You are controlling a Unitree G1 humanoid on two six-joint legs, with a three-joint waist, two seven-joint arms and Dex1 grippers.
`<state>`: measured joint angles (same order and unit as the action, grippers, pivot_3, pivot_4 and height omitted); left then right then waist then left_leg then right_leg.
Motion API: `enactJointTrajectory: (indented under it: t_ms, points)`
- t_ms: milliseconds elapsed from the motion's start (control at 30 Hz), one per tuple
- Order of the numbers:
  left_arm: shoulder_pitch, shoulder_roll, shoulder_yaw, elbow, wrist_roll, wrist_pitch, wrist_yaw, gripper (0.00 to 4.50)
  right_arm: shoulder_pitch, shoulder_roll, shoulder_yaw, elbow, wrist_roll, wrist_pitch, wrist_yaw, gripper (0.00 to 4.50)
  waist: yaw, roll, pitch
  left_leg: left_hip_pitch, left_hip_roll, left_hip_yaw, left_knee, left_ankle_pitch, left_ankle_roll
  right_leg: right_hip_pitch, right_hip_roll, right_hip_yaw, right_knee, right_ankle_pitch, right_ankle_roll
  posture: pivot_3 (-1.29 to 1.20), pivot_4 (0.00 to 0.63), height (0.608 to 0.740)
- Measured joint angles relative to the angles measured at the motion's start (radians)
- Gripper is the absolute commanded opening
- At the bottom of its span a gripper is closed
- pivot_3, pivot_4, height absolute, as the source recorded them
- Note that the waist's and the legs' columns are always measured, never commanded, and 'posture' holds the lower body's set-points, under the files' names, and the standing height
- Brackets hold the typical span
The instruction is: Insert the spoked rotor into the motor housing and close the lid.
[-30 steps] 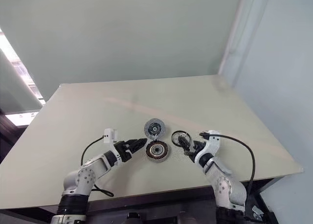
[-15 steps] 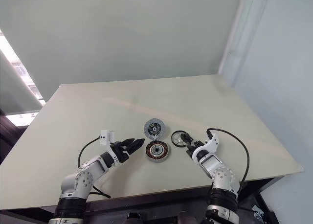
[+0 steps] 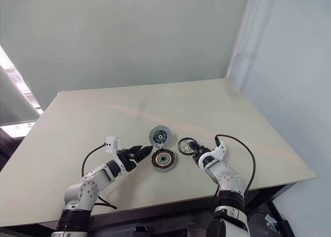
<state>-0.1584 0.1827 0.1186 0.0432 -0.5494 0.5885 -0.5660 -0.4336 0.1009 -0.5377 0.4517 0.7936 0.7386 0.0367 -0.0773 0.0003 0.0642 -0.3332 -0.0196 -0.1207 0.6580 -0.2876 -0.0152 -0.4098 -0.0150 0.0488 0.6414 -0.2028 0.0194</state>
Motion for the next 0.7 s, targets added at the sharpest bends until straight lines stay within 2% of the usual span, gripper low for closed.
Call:
enactJointTrajectory:
  t_ms: [133,167,333,467,667,700]
  points:
    - [0.004,0.0,0.0,0.0,0.002,0.0,0.002,4.2,0.01,0.0,0.021,-0.017,-0.001,0.0,0.002,0.57,0.001,0.0,0.0,0.0,0.0,0.0,-0.001,0.0,0.0,0.0,0.0,0.0,-0.001,0.0,0.001,0.0,0.0,0.74]
    - [0.004,0.0,-0.001,0.0,0.003,-0.001,0.002,4.2,0.015,-0.001,0.034,-0.03,-0.005,-0.001,0.003,0.33,0.001,0.0,0.0,0.0,0.0,0.0,-0.001,0.0,0.0,0.0,0.0,0.0,-0.001,0.0,0.001,0.0,0.0,0.74]
    - [0.005,-0.001,-0.003,0.0,0.005,-0.008,0.003,4.2,0.068,-0.007,0.082,-0.094,-0.027,-0.023,0.024,0.34,0.006,0.001,0.0,-0.001,-0.001,0.0,-0.001,0.0,0.0,0.0,-0.001,0.0,-0.001,0.0,0.001,0.0,0.0,0.74]
    - [0.005,-0.002,-0.016,0.001,0.006,-0.012,0.003,4.2,0.142,-0.052,0.18,-0.178,-0.114,-0.093,0.089,0.34,0.005,0.001,0.0,-0.002,-0.001,0.0,-0.001,0.0,0.001,-0.002,-0.001,0.0,-0.002,0.0,0.001,0.0,0.0,0.74]
    - [0.005,0.0,-0.021,0.001,0.005,-0.012,0.0,4.2,0.254,-0.203,0.462,-0.331,-0.451,-0.439,0.233,0.34,0.0,0.001,0.0,-0.003,-0.001,0.0,-0.001,-0.001,0.0,-0.003,-0.001,0.0,-0.001,0.001,0.001,0.0,0.0,0.74]
    - [0.005,0.006,-0.023,0.001,0.004,-0.01,-0.008,4.2,0.273,-0.262,0.542,-0.348,-0.554,-0.547,0.258,0.34,0.0,0.001,0.0,-0.003,-0.001,0.0,-0.001,0.0,0.0,-0.004,-0.001,0.0,-0.001,0.0,0.001,0.0,0.0,0.74]
